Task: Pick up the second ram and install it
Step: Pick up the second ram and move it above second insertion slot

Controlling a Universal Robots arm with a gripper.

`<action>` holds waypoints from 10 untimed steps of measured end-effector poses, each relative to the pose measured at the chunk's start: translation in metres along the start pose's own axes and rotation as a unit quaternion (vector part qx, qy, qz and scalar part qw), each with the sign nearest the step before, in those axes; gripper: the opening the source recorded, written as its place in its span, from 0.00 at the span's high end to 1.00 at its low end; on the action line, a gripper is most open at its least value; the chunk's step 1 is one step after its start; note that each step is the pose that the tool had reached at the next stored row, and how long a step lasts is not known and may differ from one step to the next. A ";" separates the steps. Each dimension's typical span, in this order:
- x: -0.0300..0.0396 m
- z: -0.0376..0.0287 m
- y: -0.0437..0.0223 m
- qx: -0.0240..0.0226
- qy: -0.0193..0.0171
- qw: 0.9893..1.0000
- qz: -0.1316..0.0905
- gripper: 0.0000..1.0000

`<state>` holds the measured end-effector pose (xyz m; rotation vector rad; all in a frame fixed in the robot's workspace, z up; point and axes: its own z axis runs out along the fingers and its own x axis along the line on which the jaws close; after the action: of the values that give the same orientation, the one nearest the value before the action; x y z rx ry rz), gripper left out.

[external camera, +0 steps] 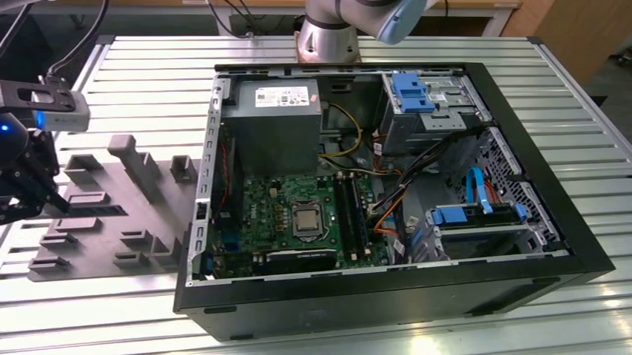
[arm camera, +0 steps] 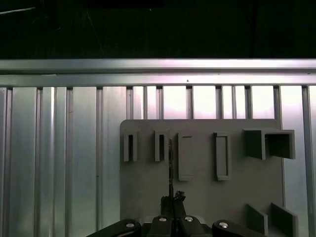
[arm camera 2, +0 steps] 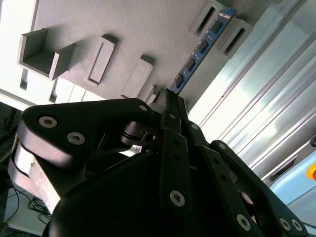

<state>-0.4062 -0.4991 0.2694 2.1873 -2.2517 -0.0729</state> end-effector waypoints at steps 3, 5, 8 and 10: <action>-0.0001 -0.0014 0.0000 0.000 0.000 1.000 0.000 0.88; -0.0001 -0.0022 0.0001 0.000 0.000 1.000 0.000 0.88; -0.0001 -0.0030 0.0001 0.000 0.000 1.000 0.000 0.88; -0.0001 -0.0038 0.0001 0.000 0.000 1.000 0.000 0.88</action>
<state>-0.4062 -0.4991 0.2732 2.1878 -2.2521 -0.0729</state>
